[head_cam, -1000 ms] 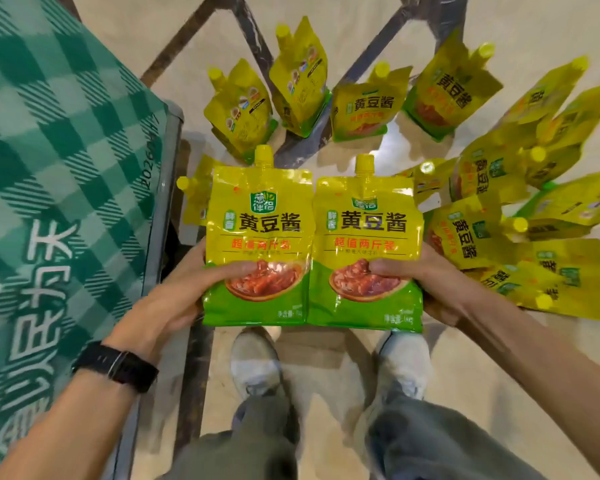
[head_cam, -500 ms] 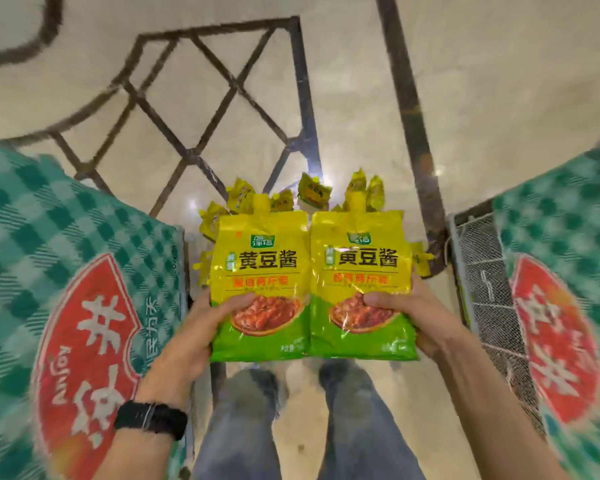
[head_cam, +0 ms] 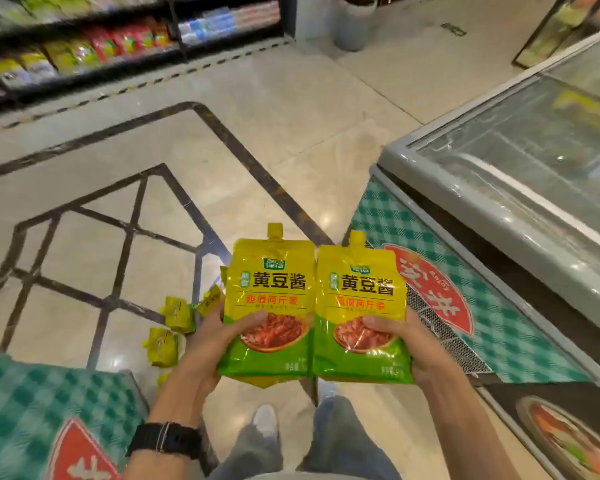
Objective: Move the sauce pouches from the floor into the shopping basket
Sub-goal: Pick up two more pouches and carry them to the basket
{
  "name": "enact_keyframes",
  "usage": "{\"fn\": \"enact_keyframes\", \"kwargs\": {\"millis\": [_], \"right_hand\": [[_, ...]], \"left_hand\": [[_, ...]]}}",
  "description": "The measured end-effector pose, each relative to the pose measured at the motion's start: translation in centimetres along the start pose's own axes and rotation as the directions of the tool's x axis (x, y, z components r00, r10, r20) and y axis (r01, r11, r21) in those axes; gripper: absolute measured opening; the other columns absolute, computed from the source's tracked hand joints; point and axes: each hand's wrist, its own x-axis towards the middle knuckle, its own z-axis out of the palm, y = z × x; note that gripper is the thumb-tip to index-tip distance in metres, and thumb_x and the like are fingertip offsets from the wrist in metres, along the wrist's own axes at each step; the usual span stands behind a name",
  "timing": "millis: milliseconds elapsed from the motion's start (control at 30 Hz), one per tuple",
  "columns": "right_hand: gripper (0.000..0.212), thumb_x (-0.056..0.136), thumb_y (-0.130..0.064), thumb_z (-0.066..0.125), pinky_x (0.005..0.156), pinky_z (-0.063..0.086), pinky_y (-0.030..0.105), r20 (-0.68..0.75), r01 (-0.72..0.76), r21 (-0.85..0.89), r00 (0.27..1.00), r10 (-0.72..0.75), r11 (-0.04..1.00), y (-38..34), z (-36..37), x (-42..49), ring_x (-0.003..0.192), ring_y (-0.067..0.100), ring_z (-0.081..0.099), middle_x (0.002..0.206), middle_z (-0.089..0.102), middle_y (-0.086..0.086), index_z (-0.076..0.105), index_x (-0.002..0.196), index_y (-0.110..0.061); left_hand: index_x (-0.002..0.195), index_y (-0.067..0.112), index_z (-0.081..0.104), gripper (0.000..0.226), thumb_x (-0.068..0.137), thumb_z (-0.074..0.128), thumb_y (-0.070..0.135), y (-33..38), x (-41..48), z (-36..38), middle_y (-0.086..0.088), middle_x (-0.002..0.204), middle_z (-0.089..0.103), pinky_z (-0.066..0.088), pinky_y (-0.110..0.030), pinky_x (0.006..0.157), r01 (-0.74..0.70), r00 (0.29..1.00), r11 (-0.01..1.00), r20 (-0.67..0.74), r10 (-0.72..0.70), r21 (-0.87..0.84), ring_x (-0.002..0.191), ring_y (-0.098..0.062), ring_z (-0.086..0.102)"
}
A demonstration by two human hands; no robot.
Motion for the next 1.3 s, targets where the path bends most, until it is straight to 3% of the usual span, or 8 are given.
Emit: {"fn": "enact_keyframes", "kwargs": {"millis": [100, 267, 400, 500, 667, 833, 1000, 1300], "right_hand": [[0.102, 0.019, -0.023, 0.100, 0.061, 0.061, 0.040, -0.064, 0.046, 0.083, 0.997, -0.041, 0.995, 1.0, -1.2, -3.7, 0.085, 0.032, 0.074, 0.103, 0.076, 0.014, 0.062, 0.113, -0.016], [0.110, 0.022, -0.027, 0.101, 0.072, 0.061, 0.046, -0.237, 0.172, 0.210, 0.964, -0.121, 0.963, 4.1, -4.7, -10.3, 0.095, 0.038, 0.072, 0.111, 0.073, 0.017, 0.059, 0.122, -0.013], [0.107, 0.029, -0.025, 0.101, 0.080, 0.058, 0.049, -0.358, 0.276, 0.301, 0.920, -0.161, 0.913, 7.0, -8.1, -15.5, 0.102, 0.041, 0.069, 0.117, 0.070, 0.021, 0.060, 0.126, -0.008], [0.100, 0.031, -0.025, 0.101, 0.081, 0.059, 0.049, -0.467, 0.367, 0.349, 0.866, -0.180, 0.862, 9.6, -11.3, -20.6, 0.102, 0.041, 0.069, 0.116, 0.069, 0.023, 0.063, 0.122, -0.007], [0.097, 0.031, -0.025, 0.100, 0.072, 0.061, 0.042, -0.623, 0.499, 0.405, 0.764, -0.169, 0.766, 14.5, -16.4, -30.7, 0.096, 0.037, 0.071, 0.113, 0.071, 0.021, 0.064, 0.119, -0.008], [0.100, 0.034, -0.020, 0.100, 0.073, 0.060, 0.045, -0.746, 0.620, 0.417, 0.651, -0.140, 0.664, 20.0, -21.6, -40.4, 0.100, 0.041, 0.070, 0.117, 0.069, 0.023, 0.060, 0.125, -0.009], [0.094, 0.035, -0.017, 0.100, 0.076, 0.059, 0.046, -0.838, 0.735, 0.396, 0.534, -0.111, 0.550, 24.8, -24.6, -48.0, 0.099, 0.040, 0.070, 0.118, 0.068, 0.023, 0.064, 0.122, -0.009], [0.079, 0.039, -0.010, 0.097, 0.076, 0.060, 0.046, -0.958, 0.885, 0.275, 0.285, 0.032, 0.375, 31.3, -28.9, -56.7, 0.097, 0.039, 0.071, 0.117, 0.069, 0.024, 0.070, 0.113, -0.011]], "left_hand": [[0.125, 0.010, 0.063, 0.112, 0.025, 0.100, 0.046, 0.6, -0.6, 1.3, -0.012, 0.102, 0.078, 0.061, -0.034, 0.064, 0.017, 0.995, 0.997, 0.093, -0.024, 0.076, 0.085, -0.028, 0.076], [0.129, 0.009, 0.061, 0.119, 0.022, 0.100, 0.042, 0.0, -1.5, 5.8, -0.018, 0.110, 0.075, 0.062, -0.040, 0.068, 0.046, 0.958, 0.981, 0.268, -0.097, 0.190, 0.091, -0.035, 0.075], [0.121, 0.007, 0.066, 0.082, 0.046, 0.091, 0.027, -1.2, -2.8, 11.3, -0.018, 0.105, 0.076, 0.062, -0.043, 0.070, 0.052, 0.899, 0.959, 0.405, -0.166, 0.279, 0.084, -0.032, 0.076], [0.124, 0.007, 0.067, 0.081, 0.050, 0.088, 0.031, -3.0, -4.7, 17.0, -0.021, 0.112, 0.073, 0.057, -0.054, 0.089, 0.032, 0.826, 0.917, 0.506, -0.249, 0.398, 0.097, -0.038, 0.073], [0.123, 0.006, 0.068, 0.075, 0.054, 0.087, 0.027, -8.5, -9.6, 26.8, -0.024, 0.115, 0.072, 0.053, -0.062, 0.093, 0.029, 0.699, 0.850, 0.597, -0.394, 0.527, 0.100, -0.043, 0.071], [0.116, 0.005, 0.068, 0.081, 0.041, 0.085, 0.031, -15.4, -16.0, 35.8, -0.021, 0.104, 0.075, 0.062, -0.039, 0.058, -0.066, 0.548, 0.779, 0.675, -0.494, 0.624, 0.075, -0.031, 0.076], [0.122, 0.006, 0.065, 0.099, 0.034, 0.097, 0.036, -21.4, -21.8, 43.1, -0.020, 0.112, 0.074, 0.062, -0.037, 0.068, -0.186, 0.370, 0.723, 0.729, -0.575, 0.665, 0.090, -0.033, 0.075], [0.114, 0.012, 0.069, 0.068, 0.050, 0.085, 0.028, -31.7, -29.3, 55.0, -0.015, 0.104, 0.077, 0.063, -0.038, 0.067, -0.274, 0.137, 0.592, 0.640, -0.756, 0.758, 0.084, -0.029, 0.076]]}}
